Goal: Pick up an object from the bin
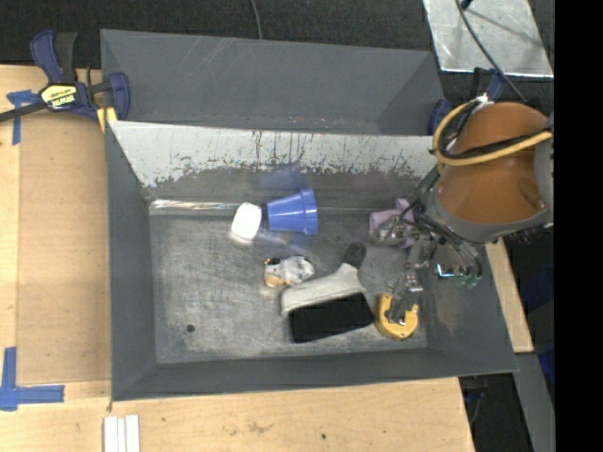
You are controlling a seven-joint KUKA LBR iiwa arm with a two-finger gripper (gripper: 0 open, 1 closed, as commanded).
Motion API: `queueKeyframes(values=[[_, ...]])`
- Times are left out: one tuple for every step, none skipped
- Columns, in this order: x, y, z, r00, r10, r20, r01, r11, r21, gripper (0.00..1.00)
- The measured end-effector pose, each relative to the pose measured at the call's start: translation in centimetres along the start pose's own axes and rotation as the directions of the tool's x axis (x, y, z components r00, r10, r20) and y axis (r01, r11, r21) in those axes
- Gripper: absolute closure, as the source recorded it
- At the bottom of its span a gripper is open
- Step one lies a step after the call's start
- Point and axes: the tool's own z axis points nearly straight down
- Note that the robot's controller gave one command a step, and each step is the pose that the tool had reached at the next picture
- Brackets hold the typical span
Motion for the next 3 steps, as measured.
queueKeyframes(values=[[-0.2,0.0,-0.4,1.000,-0.002,0.007,0.002,1.000,0.001,0.00],[0.2,0.5,1.2,0.998,-0.067,0.014,0.067,0.998,0.003,0.00],[0.9,2.9,4.6,0.939,-0.344,0.005,0.344,0.939,0.002,0.00]])
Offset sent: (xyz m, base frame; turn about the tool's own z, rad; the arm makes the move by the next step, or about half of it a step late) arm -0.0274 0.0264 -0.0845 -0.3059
